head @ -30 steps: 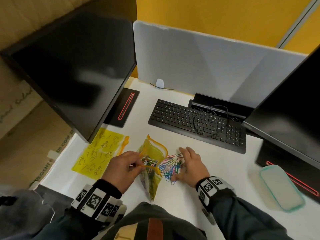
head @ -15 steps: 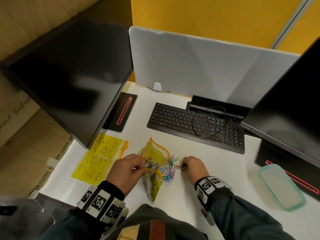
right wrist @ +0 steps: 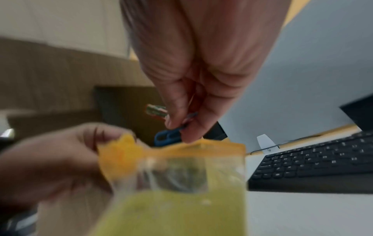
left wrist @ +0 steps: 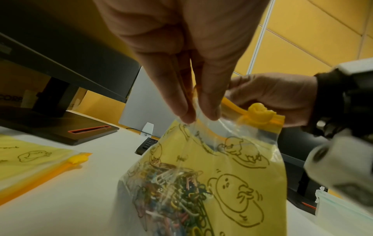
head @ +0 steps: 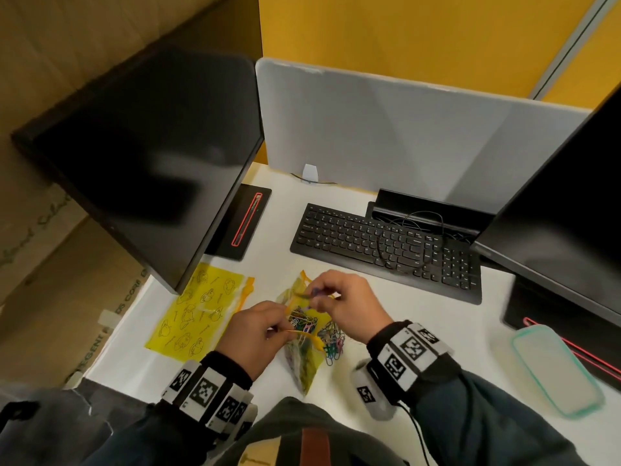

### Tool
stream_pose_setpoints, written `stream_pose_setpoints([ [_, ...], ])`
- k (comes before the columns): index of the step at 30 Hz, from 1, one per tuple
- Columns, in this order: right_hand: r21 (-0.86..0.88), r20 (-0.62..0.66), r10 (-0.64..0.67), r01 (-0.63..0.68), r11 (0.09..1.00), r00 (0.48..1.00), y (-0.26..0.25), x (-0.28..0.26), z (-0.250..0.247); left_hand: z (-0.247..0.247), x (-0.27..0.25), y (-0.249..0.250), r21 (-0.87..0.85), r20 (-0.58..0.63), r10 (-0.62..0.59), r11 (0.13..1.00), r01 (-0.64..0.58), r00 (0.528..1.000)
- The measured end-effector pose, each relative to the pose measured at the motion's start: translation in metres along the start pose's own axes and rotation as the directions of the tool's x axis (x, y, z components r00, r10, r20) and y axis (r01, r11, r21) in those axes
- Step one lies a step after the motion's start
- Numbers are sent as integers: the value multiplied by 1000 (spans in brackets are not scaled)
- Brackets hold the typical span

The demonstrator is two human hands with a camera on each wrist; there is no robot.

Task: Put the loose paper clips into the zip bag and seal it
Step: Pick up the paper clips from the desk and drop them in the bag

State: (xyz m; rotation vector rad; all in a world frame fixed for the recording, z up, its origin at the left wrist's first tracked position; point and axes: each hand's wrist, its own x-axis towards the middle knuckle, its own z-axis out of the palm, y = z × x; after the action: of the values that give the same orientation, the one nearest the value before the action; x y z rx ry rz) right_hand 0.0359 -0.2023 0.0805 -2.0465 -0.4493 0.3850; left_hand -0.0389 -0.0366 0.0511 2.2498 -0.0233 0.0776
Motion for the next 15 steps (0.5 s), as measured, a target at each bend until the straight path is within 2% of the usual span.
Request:
stream_pose_setpoints([
  [1,-137,64,-28,36,990,998,3,1,3,0,-1,-1,-7,-4,-3,1000,3,1000],
  [3,-239,100,-55,77,968,993,10,1,2,-1,-4,-2,-14,0,-20,1000,20,1000],
  [5,-177,-23,-55,50,983,998,20,1,-4,0,-5,-4,-11,-4,-42,999,42,999],
  [7,-129,-225,53,-83,988,973,42,1,-16,1,-6,-4,1,-12,-50,999,50,999],
  [8,-163,-277,128,-178,970,952,56,-2,-23,2,-6,-4,7,-17,-43,999,44,999],
  [10,-341,-230,303,-369,865,925,83,-16,-35,2,-6,-6,4,-21,-40,999,40,999],
  [12,-475,-130,447,-451,755,885,104,-36,-36,2,-6,-10,-16,-19,-57,998,57,998],
  [14,-476,-85,488,-466,746,869,112,-47,-28,2,-6,-11,-39,-28,-70,997,69,997],
  [15,-471,-89,468,-451,758,880,112,-47,-22,1,-5,-11,-55,-36,-77,996,75,996],
])
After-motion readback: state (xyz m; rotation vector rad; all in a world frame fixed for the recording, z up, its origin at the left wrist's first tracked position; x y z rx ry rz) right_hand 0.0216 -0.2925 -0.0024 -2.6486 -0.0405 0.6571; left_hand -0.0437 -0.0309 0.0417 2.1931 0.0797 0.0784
